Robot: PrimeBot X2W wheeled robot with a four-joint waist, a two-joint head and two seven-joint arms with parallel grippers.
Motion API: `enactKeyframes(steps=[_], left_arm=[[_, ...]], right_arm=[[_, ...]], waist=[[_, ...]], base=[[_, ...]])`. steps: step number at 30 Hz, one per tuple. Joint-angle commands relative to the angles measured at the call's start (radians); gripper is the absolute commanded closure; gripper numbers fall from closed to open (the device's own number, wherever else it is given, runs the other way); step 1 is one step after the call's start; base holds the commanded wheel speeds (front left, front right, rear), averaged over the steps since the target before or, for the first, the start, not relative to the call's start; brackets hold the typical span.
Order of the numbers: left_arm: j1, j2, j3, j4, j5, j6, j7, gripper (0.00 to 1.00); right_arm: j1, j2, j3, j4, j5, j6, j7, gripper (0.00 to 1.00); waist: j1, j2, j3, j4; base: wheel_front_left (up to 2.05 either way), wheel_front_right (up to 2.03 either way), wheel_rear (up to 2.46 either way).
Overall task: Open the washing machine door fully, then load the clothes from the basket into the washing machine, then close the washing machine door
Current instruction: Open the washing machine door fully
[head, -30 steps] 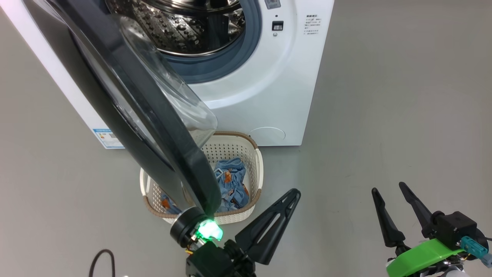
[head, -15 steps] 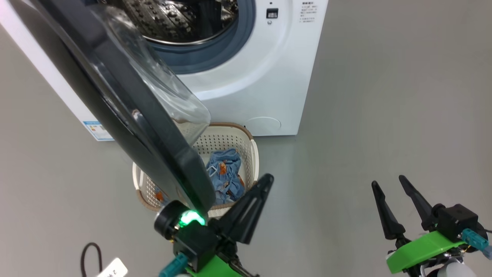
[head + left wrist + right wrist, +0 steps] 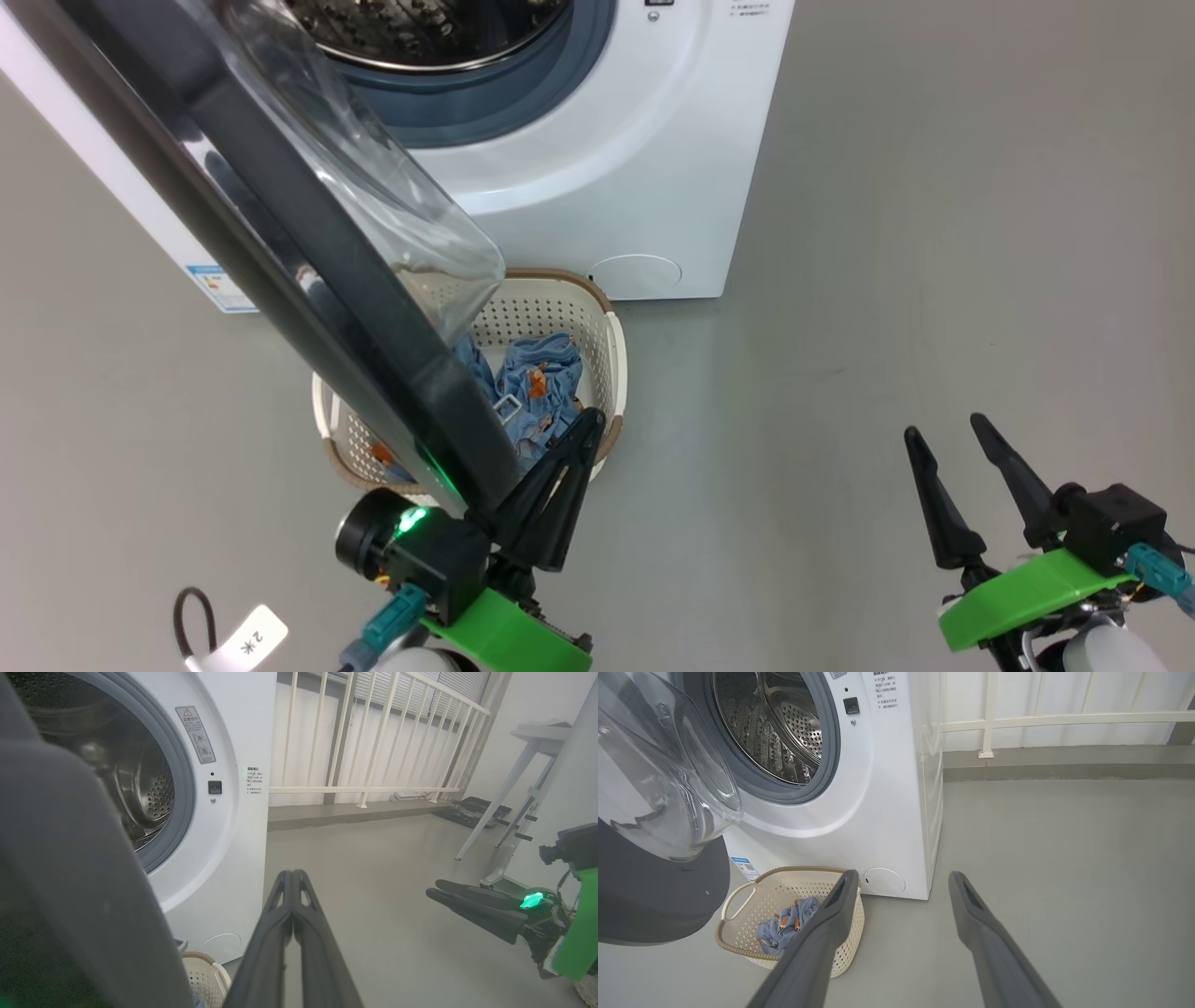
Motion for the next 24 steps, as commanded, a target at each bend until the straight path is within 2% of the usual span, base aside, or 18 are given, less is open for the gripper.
enactKeyframes(steps=[1, 7, 16, 24], left_arm=[[-0.030, -0.001, 0.034, -0.020, -0.006, -0.003, -0.003, 1.00], [-0.026, -0.006, 0.042, -0.024, -0.020, 0.001, -0.003, 1.00], [-0.038, -0.008, 0.044, 0.037, -0.052, 0.039, -0.003, 1.00], [-0.063, -0.009, 0.039, 0.032, -0.074, 0.065, -0.003, 1.00]], right_arm=[[-0.032, -0.008, 0.021, -0.018, 0.006, 0.003, -0.012, 0.00], [-0.033, -0.008, 0.022, -0.012, 0.012, 0.003, -0.012, 0.00], [-0.038, -0.003, 0.030, -0.003, 0.022, 0.003, -0.012, 0.00], [-0.038, -0.002, 0.037, 0.005, 0.031, 0.003, -0.012, 0.00]], waist=[[0.0000, 0.0000, 0.001, 0.004], [0.0000, 0.0000, -0.001, 0.025], [0.0000, 0.0000, -0.005, 0.055], [0.0000, 0.0000, -0.007, 0.058]], base=[[0.00, 0.00, 0.00], [0.00, 0.00, 0.00], [0.00, 0.00, 0.00], [0.00, 0.00, 0.00]])
